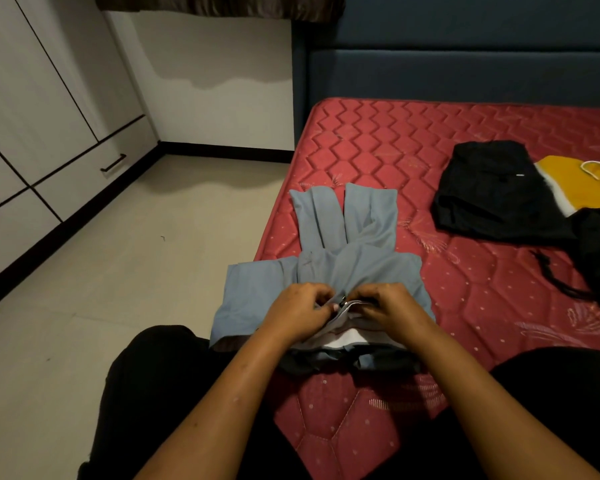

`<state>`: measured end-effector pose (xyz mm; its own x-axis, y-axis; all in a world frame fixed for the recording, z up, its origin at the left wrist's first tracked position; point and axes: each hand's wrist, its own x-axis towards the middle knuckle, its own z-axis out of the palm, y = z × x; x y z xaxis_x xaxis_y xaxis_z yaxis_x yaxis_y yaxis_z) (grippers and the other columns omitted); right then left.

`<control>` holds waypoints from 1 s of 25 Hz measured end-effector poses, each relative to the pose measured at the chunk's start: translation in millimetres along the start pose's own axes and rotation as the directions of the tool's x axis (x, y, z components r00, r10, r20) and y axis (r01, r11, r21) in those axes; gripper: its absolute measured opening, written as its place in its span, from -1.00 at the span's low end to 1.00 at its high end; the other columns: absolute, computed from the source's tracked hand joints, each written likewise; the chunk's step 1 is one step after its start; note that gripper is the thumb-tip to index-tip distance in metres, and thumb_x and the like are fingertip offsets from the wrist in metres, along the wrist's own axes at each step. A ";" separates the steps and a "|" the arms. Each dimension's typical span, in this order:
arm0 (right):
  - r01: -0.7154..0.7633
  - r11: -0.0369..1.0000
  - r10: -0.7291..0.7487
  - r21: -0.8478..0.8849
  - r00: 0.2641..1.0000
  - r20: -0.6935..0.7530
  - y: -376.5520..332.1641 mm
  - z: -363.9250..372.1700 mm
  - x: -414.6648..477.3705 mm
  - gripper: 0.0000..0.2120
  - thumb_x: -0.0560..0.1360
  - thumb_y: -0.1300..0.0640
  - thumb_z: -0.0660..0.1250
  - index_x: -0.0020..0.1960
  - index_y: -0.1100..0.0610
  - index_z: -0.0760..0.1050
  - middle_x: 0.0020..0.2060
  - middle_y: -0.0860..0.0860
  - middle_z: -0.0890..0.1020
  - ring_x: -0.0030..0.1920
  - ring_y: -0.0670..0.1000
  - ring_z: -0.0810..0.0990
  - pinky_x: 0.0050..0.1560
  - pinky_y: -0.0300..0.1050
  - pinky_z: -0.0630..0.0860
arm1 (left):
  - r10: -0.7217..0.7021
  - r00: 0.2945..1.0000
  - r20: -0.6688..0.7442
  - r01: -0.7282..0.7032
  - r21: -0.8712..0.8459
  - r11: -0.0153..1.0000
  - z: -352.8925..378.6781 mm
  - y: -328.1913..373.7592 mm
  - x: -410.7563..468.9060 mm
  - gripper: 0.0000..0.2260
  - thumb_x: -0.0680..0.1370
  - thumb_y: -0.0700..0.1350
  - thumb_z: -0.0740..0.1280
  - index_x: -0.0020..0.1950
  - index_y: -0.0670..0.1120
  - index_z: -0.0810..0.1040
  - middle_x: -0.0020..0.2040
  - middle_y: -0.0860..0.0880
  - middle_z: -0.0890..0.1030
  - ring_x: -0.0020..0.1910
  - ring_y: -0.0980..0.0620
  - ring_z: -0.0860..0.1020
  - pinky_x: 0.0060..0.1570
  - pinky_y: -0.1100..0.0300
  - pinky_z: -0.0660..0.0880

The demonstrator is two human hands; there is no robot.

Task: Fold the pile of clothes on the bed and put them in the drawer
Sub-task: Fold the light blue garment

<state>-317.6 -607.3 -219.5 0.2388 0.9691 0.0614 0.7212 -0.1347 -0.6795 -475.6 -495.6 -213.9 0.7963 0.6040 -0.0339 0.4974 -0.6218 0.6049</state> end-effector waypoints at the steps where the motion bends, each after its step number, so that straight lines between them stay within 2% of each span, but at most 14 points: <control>1: -0.009 1.000 0.010 0.012 1.000 -0.018 -0.6 1.1 0.0 -0.86 0.44 0.31 0.41 -0.04 0.15 0.65 -0.18 -0.04 0.67 -0.12 -0.11 0.62 -0.07 -0.20 0.51 | -0.001 1.000 -0.021 0.001 -0.007 1.000 1.9 -0.4 0.9 -0.87 0.52 -0.01 0.35 0.02 0.02 0.63 -0.05 0.04 0.67 -0.12 0.04 0.58 -0.14 0.20 0.43; 3: -0.049 0.998 0.051 0.030 0.996 -0.073 -1.8 3.3 -0.3 -0.86 0.42 0.25 0.45 -0.13 0.04 0.58 -0.23 -0.03 0.66 -0.16 -0.05 0.64 -0.09 -0.10 0.54 | -0.004 0.999 -0.048 0.002 -0.036 0.999 4.2 -0.3 1.6 -0.85 0.53 -0.04 0.35 0.07 0.03 0.64 -0.05 0.05 0.66 -0.23 0.13 0.51 -0.19 0.26 0.35; 5: -0.092 0.994 0.098 0.054 0.988 -0.120 -2.5 5.1 0.3 -0.72 0.40 0.20 0.49 -0.23 -0.09 0.43 -0.26 -0.02 0.65 -0.16 -0.01 0.65 -0.10 -0.04 0.55 | 0.008 0.998 -0.059 -0.011 -0.060 0.998 4.8 -0.3 1.9 -0.85 0.53 -0.07 0.35 0.06 0.03 0.65 -0.09 0.05 0.67 -0.34 0.22 0.42 -0.22 0.26 0.34; 7: -0.108 0.993 0.114 0.052 0.986 -0.120 -2.6 6.3 1.0 -0.64 0.39 0.17 0.51 -0.26 -0.14 0.34 -0.27 -0.03 0.64 -0.17 0.00 0.65 -0.09 0.00 0.56 | 0.019 0.997 -0.078 -0.026 -0.091 0.996 6.0 0.3 1.9 -0.87 0.53 -0.09 0.35 0.03 0.03 0.66 -0.14 0.04 0.67 -0.33 0.20 0.45 -0.23 0.23 0.38; 9: -0.097 0.995 0.097 0.007 0.989 -0.113 -2.6 9.8 1.3 -0.66 0.39 0.13 0.50 -0.26 -0.12 0.33 -0.27 -0.01 0.64 -0.18 0.03 0.64 -0.12 0.04 0.56 | 0.017 0.996 -0.087 -0.028 -0.129 0.991 8.1 0.5 1.4 -0.87 0.53 -0.10 0.35 0.01 0.02 0.67 -0.15 0.03 0.68 -0.24 0.14 0.53 -0.21 0.24 0.39; 13: -0.094 0.990 0.077 -0.108 0.985 -0.154 -5.0 18.3 0.0 -0.78 0.41 0.05 0.47 -0.14 -0.01 0.42 -0.22 0.04 0.66 -0.15 0.10 0.63 -0.17 0.03 0.53 | 0.011 0.997 -0.070 -0.026 -0.215 0.976 9.3 -4.7 2.2 -0.87 0.53 -0.14 0.35 0.01 0.00 0.68 -0.13 0.03 0.69 -0.10 0.08 0.63 -0.06 0.13 0.54; 17: -0.103 0.992 0.085 -0.073 0.973 -0.215 -3.0 17.3 0.0 -0.84 0.43 0.15 0.45 0.00 0.08 0.55 -0.13 0.07 0.69 -0.08 0.10 0.65 -0.09 0.04 0.56 | 0.028 0.997 -0.078 -0.039 -0.147 0.988 6.7 -6.4 2.7 -0.84 0.52 -0.16 0.37 0.06 -0.06 0.68 -0.04 0.00 0.70 -0.02 0.05 0.64 0.04 0.08 0.54; 21: -0.077 0.997 0.072 -0.026 0.980 -0.184 -3.4 13.5 -0.2 -0.83 0.41 0.25 0.44 -0.02 0.09 0.62 -0.16 0.03 0.70 -0.11 0.03 0.66 -0.05 0.00 0.57 | 0.063 0.995 -0.080 -0.069 -0.076 0.995 2.2 -4.2 -1.0 -0.84 0.51 -0.16 0.37 0.05 -0.04 0.68 -0.04 -0.02 0.70 -0.03 -0.01 0.63 0.00 0.05 0.54; 25: -0.047 0.999 0.045 -0.006 0.980 -0.195 -2.6 10.1 -1.8 -0.74 0.38 0.31 0.42 0.01 0.05 0.62 -0.22 -0.03 0.68 -0.17 -0.05 0.64 -0.07 -0.03 0.57 | 0.083 0.995 -0.046 -0.080 0.062 0.995 -4.2 -1.9 -2.8 -0.71 0.47 -0.24 0.29 0.09 0.04 0.65 -0.01 0.00 0.68 -0.02 -0.06 0.61 -0.04 0.02 0.54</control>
<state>-326.4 -606.6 -225.3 0.3929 0.9033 0.1724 0.7134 -0.1812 -0.6770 -480.3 -494.0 -211.6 0.8181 0.5726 0.0534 0.4524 -0.6981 0.5549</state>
